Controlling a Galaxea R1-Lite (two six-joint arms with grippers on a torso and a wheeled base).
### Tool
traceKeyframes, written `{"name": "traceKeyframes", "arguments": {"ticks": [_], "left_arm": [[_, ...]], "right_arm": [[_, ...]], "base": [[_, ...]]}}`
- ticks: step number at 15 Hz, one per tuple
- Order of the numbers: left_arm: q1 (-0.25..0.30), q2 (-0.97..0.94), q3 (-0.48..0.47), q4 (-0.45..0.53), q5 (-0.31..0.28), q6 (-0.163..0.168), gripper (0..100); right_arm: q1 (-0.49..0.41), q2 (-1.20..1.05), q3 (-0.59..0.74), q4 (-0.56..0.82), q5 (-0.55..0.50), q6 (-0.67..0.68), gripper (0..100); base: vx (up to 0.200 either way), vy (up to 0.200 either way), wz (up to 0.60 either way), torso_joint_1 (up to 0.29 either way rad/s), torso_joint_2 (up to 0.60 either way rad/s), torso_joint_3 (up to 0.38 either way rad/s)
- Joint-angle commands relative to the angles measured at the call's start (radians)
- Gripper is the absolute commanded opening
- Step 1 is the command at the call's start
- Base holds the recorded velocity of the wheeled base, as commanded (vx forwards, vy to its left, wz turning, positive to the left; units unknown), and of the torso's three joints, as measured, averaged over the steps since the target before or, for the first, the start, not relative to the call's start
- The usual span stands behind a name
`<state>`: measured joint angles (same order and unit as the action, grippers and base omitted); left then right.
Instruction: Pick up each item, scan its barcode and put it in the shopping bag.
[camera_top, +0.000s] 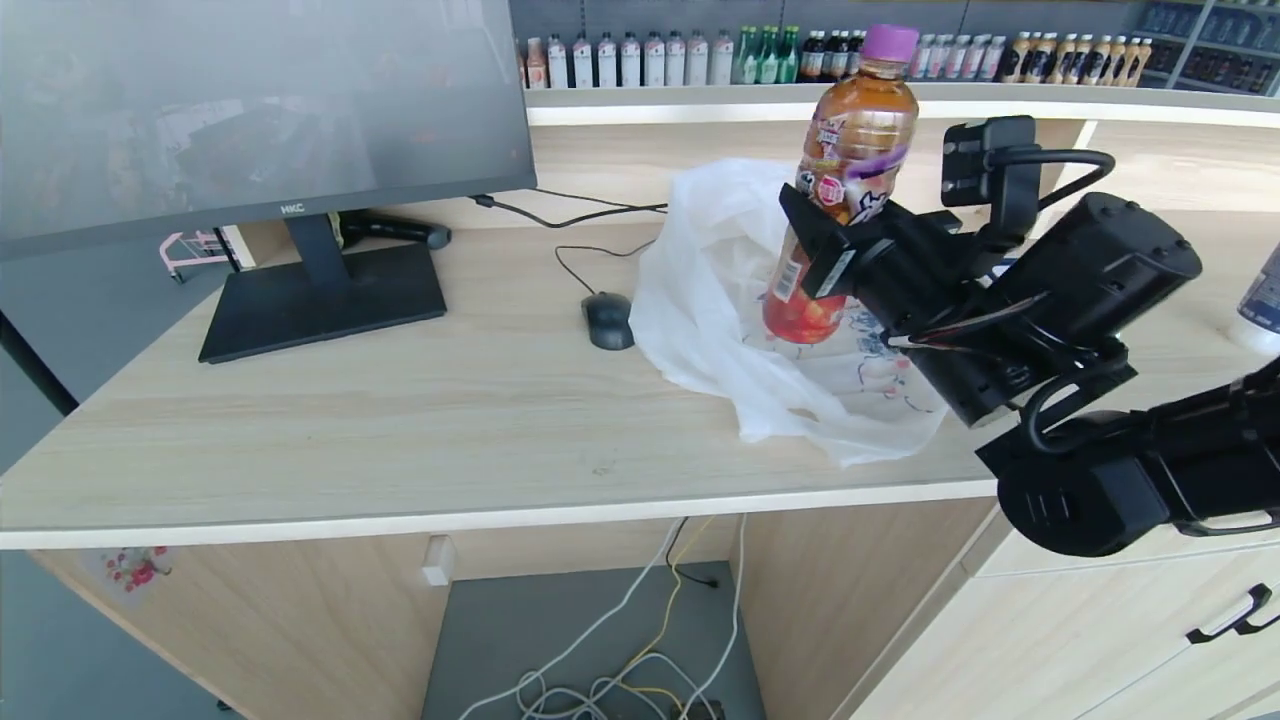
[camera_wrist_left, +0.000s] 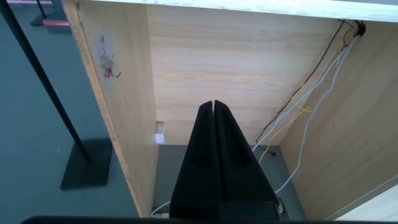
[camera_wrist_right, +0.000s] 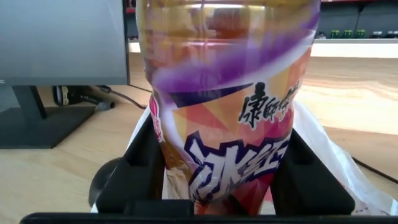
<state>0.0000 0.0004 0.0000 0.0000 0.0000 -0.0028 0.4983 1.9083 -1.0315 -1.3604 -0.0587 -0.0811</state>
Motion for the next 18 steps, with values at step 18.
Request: {"name": "traceKeyframes", "arguments": {"ticks": [18], "left_arm": [[0.000, 0.000, 0.000, 0.000, 0.000, 0.000, 0]], "right_arm": [[0.011, 0.143, -0.024, 0.006, 0.002, 0.007, 0]], "base": [[0.000, 0.000, 0.00, 0.000, 0.00, 0.000]]}}
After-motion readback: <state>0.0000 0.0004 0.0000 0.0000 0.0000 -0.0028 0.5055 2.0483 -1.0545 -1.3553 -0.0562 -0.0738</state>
